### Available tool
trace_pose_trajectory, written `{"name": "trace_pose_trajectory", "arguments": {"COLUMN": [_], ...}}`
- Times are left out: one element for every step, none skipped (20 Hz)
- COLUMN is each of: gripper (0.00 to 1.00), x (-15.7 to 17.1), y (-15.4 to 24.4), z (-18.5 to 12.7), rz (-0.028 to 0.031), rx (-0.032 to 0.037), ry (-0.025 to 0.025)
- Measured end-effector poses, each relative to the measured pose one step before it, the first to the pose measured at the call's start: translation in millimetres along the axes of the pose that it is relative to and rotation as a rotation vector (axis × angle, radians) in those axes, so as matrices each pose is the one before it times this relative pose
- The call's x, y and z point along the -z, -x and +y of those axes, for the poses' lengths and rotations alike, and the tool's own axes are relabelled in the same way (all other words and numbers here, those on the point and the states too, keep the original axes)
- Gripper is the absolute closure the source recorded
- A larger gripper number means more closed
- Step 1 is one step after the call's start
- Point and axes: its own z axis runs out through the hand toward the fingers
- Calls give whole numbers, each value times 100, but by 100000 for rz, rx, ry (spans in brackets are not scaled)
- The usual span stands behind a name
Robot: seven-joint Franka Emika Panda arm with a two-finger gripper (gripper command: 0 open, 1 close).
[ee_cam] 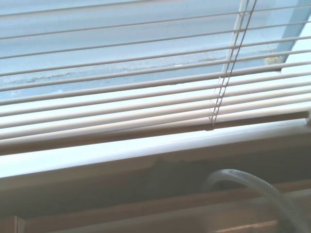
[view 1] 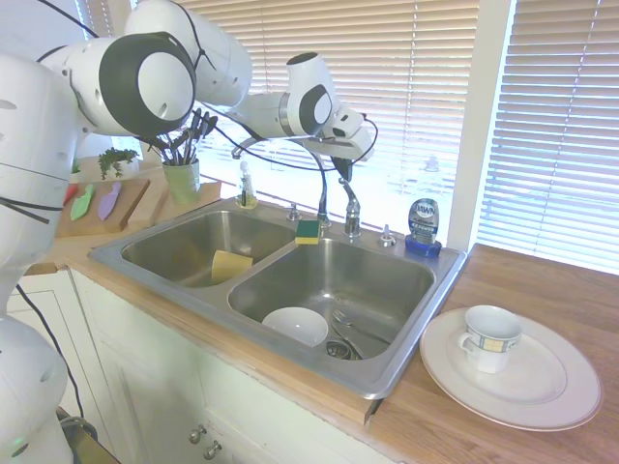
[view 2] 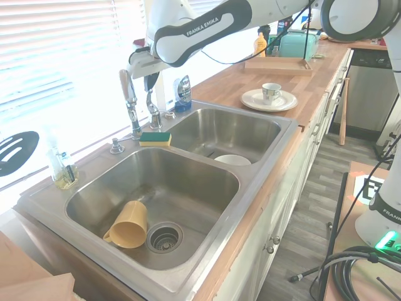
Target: Turn off the faucet
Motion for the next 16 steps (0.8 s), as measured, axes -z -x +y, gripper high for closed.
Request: {"name": "trace_pose_trajectory", "arguments": {"gripper": [100,100,100,100,100,100,100,100,100,100,100,100,100,100,100,100], "x": [-97,-39,3,6,7,9,2,-22,-49,-61,-15,-11,-39,-13,-38,-48], "y": [-40,-3,1,18,35,63,67,108,145,123,55,133,201,243,303,281], "z": [125,43,-1,-16,-27,-45,-41,-39,-31,12,97,171,215,250,270,287], "rz": [-208,-80,-6,-31,-45,-46,-54,-133,-194,-207,-247,-370,-352,-383,-434,-270], "rx": [-90,87,148,170,183,148,126,128,147,47,-156,-152,-41,-10,19,-67], "ry": [116,44,-28,-50,-53,-46,-28,-4,51,107,122,145,157,186,142,-161]}}
